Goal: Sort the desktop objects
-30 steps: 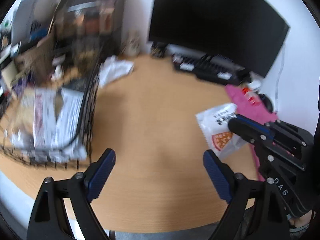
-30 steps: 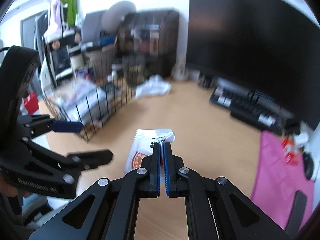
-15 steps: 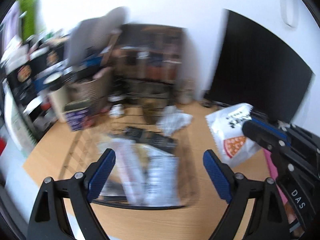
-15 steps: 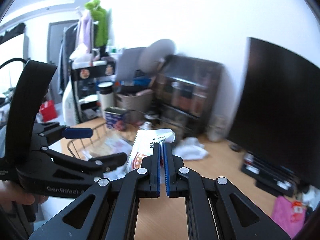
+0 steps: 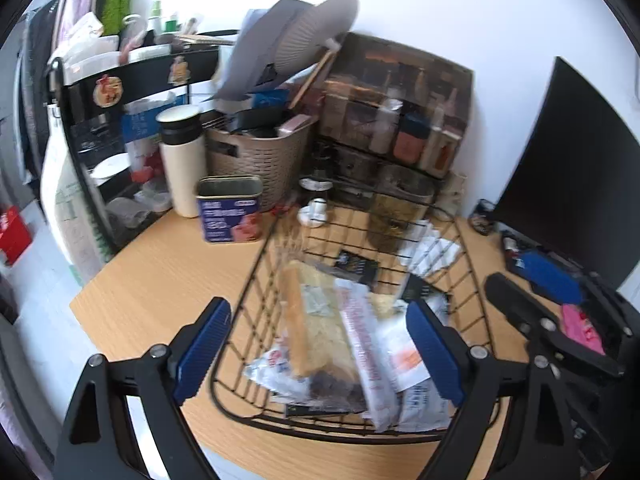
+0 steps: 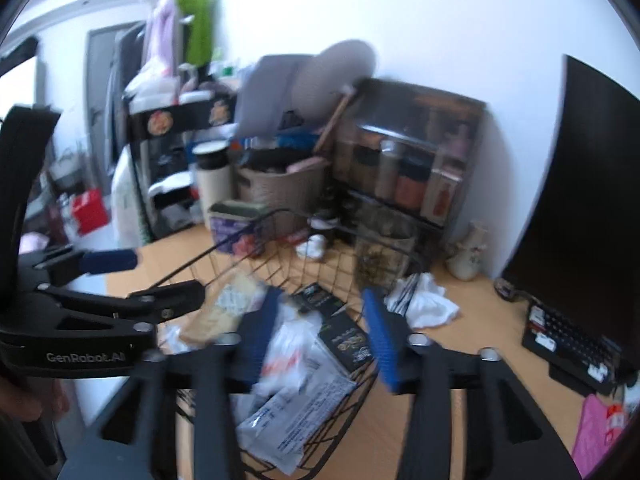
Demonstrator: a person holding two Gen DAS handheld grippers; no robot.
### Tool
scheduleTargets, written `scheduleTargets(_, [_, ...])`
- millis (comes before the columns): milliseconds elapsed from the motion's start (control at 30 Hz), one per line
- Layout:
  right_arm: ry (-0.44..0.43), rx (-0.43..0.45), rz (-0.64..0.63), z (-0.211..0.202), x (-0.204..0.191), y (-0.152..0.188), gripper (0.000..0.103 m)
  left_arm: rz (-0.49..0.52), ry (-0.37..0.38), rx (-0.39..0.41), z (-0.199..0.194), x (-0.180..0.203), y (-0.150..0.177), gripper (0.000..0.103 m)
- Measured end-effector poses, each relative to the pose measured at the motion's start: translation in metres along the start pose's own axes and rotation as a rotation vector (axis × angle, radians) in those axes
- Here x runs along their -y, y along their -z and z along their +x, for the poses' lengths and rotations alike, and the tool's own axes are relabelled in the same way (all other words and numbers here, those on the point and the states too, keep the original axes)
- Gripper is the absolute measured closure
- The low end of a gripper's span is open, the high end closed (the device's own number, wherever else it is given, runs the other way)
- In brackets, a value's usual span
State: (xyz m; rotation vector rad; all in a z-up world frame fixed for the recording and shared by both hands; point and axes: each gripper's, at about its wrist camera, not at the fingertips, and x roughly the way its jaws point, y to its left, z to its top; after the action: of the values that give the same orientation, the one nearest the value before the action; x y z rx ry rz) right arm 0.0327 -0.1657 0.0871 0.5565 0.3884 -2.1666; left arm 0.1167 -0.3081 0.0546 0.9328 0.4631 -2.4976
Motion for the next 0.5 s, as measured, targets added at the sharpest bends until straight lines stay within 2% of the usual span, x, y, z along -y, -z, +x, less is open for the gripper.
scheduleTargets(33, [-0.005,0.009,0.015,-0.003,0.002,0.0,0.029,-0.005,0.003,-0.005,-0.001,0.0,0.0,0.013])
scheduleTargets(67, [-0.007,0.013,0.026,-0.005,0.004,-0.001,0.028,-0.008,0.003,-0.006,-0.003,0.0,0.001,0.013])
scheduleTargets(200, [0.005,0.02,0.022,-0.017,0.008,0.0,0.028,0.01,-0.036,0.006,-0.011,0.008,0.003,0.011])
scheduleTargets(300, [-0.002,0.008,0.043,-0.022,0.013,0.004,0.028,0.033,-0.066,0.024,-0.016,0.016,0.004,0.004])
scheduleTargets(500, [-0.008,-0.017,0.06,-0.029,0.02,0.015,0.028,0.029,-0.061,0.019,-0.02,0.021,0.007,0.004])
